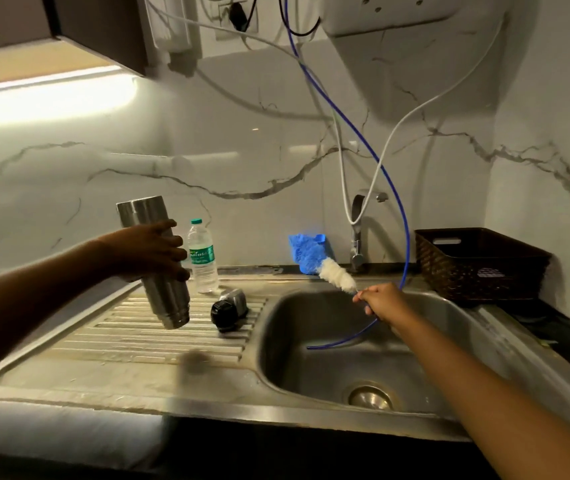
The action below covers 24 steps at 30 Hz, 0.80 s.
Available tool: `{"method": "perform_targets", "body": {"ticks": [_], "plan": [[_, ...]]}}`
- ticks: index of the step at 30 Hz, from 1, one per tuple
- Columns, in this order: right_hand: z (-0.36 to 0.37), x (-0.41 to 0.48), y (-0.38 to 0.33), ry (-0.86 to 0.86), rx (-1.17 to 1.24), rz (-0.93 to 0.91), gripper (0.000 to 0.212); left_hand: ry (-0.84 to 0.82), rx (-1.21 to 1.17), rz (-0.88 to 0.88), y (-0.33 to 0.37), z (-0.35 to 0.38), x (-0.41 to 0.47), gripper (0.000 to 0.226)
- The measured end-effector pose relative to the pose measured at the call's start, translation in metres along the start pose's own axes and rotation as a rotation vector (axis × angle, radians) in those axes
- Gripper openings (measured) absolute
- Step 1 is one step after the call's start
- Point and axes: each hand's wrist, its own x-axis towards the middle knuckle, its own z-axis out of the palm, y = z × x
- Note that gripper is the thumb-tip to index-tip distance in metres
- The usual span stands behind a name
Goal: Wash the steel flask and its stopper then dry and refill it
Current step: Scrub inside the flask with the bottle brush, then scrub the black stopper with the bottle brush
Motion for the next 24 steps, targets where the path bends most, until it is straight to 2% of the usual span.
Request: {"method": "perform_targets", "body": {"ticks": [6, 10, 12, 16, 18, 24], "plan": [[0.015, 0.01, 0.01, 0.047, -0.042, -0.038, 0.016, -0.049, 0.03, 0.027, 0.012, 0.032, 0.023, 0.065], [0.008, 0.011, 0.012, 0.048, -0.073, -0.056, 0.015, 0.286, 0.125, 0.07, 0.016, 0.054, 0.035, 0.077], [0.007, 0.01, 0.013, 0.046, -0.096, -0.067, 0.016, 0.366, 0.141, 0.091, 0.017, 0.067, 0.043, 0.081], [0.003, 0.007, 0.011, 0.04, -0.122, -0.098, 0.016, 0.179, 0.132, 0.11, 0.017, 0.048, 0.042, 0.078], [0.003, 0.006, 0.009, 0.036, -0.148, -0.112, 0.016, 0.001, 0.084, 0.092, 0.017, 0.044, 0.041, 0.073], [0.001, 0.002, 0.009, 0.025, -0.184, -0.111, 0.016, -0.039, 0.014, 0.094, 0.019, 0.038, 0.04, 0.071]]}}
